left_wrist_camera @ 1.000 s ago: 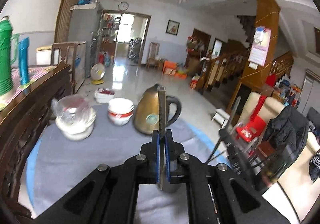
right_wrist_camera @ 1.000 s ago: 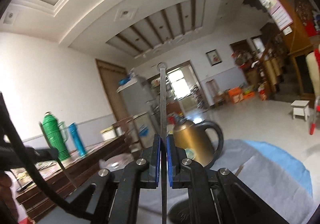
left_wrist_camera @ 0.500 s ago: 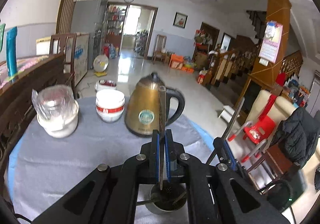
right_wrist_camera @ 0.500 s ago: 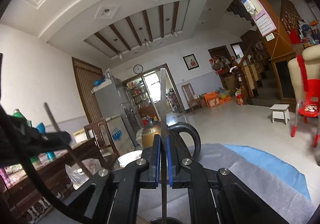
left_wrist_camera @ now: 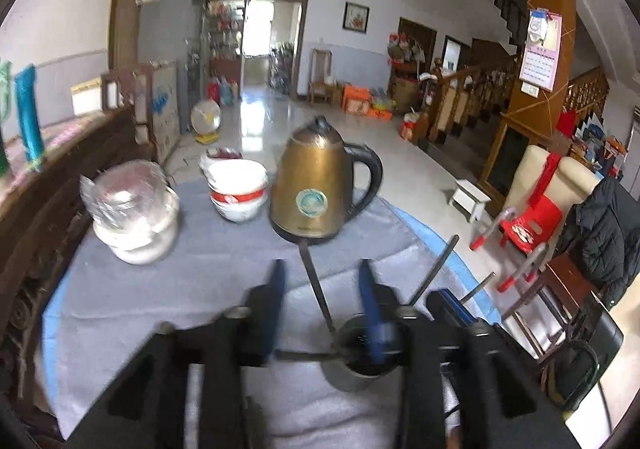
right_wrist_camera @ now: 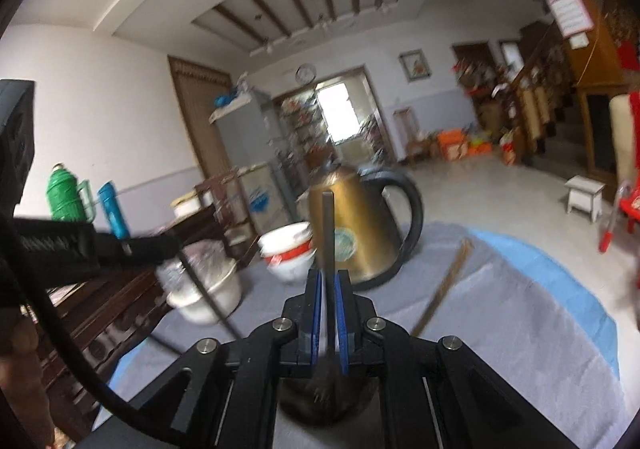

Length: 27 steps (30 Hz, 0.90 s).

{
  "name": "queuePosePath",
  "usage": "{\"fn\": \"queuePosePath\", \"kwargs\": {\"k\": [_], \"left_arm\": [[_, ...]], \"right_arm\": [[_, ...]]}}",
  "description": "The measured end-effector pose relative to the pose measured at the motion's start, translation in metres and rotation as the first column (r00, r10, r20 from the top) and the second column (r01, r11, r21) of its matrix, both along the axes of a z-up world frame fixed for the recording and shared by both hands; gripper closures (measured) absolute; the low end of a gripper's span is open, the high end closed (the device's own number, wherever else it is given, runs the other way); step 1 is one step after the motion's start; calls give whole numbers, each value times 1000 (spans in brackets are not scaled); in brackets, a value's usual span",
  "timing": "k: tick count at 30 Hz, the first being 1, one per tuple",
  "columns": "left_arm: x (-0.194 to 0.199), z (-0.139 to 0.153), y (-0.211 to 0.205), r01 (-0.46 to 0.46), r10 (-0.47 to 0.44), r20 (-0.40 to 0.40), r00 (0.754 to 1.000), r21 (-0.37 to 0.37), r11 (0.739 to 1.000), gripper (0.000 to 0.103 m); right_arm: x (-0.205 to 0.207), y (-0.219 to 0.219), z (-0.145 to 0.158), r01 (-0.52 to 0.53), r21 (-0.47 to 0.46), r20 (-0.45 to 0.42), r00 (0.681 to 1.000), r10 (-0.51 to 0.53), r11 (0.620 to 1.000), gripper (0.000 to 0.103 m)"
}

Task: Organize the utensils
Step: 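Open the left gripper and withdraw it from the holder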

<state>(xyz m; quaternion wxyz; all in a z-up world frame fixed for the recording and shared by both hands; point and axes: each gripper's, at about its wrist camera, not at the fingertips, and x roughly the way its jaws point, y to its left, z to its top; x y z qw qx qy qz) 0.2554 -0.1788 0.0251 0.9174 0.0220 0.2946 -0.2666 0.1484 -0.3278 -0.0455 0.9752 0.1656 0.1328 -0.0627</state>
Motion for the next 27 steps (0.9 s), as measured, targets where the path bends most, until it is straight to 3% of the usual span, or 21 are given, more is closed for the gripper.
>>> {"fn": "queuePosePath", "kwargs": {"k": [3,5,7,10,15,20,27], "left_arm": [[-17,15,29,-42,43,72,996,-8,999,54],[-26,21,51,-83,84,113,990,-10,996,43],[-36,21,72,-135,133,156,979,5,991,42],[-43,12,96,-177,170,156,973,35,983,32],[-39,-37,128,-217,217,17,976,117,969,32],[-31,-93,148,-223,254,-167,953,185,957,32],[-39,-146,141,-165,232,-275,933,247,955,32]], "right_arm": [[-13,0,4,-23,17,-5,1000,23,1000,94],[-25,1,8,-28,31,11,1000,28,999,94],[-37,4,12,-32,33,25,999,32,999,94],[-57,12,14,-54,38,44,998,52,998,94],[-71,34,5,-108,32,7,994,108,994,94],[-69,58,-25,-164,39,-103,981,167,986,94],[-59,68,-68,-194,123,-214,953,217,973,94]]}}
